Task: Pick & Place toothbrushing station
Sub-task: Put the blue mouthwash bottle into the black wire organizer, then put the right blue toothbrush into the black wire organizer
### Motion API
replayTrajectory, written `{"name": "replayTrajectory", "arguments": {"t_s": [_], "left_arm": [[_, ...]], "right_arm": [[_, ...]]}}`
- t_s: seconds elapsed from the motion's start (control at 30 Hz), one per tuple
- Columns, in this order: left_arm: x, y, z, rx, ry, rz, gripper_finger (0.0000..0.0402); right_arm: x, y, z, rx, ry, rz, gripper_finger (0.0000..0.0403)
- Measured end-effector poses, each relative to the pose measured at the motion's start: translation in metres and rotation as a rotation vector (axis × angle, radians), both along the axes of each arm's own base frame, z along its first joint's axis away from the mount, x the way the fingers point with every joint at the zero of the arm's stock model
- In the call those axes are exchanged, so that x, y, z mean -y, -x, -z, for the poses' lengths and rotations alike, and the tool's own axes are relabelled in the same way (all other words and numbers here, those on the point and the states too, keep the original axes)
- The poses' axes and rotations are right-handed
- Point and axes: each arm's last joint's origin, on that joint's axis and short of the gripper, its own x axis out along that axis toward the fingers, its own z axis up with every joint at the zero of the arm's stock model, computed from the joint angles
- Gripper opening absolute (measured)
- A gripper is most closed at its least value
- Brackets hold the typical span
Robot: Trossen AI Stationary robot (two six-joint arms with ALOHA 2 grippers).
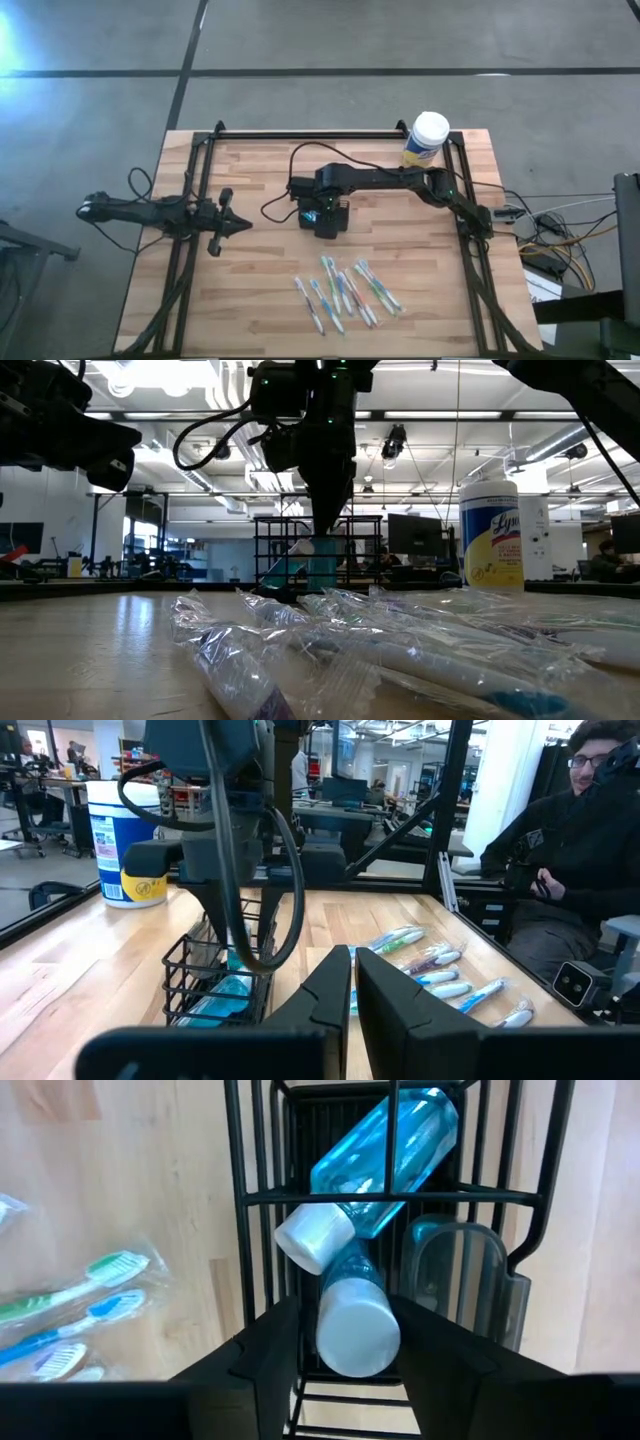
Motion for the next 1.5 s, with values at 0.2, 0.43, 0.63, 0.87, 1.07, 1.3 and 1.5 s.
{"name": "replayTrajectory", "arguments": {"t_s": [0.2,0.43,0.63,0.87,1.07,1.3,1.5], "left_arm": [[0.000,0.000,0.000,0.000,0.000,-0.001,0.0023],[0.000,0.000,0.000,0.000,0.000,-0.001,0.0023],[0.000,0.000,0.000,0.000,-0.003,0.000,0.0023],[0.000,0.000,0.000,0.000,-0.003,-0.001,0.0023],[0.000,0.000,0.000,0.000,-0.003,0.000,0.0023],[0.000,0.000,0.000,0.000,-0.004,0.000,0.0023],[0.000,0.000,0.000,0.000,-0.006,0.000,0.0023]], "right_arm": [[0.003,0.001,-0.002,0.007,-0.001,-0.003,0.0162],[0.011,0.002,-0.003,0.011,0.001,-0.002,0.0162],[0.014,0.002,-0.003,0.018,-0.023,-0.011,0.0168],[0.014,0.002,-0.005,0.021,-0.031,-0.010,0.0194],[0.014,0.003,-0.007,0.027,-0.035,-0.022,0.0194],[0.014,0.003,-0.009,0.035,-0.072,-0.028,0.0218],[0.017,0.005,-0.013,0.046,-0.060,-0.028,0.0219]]}}
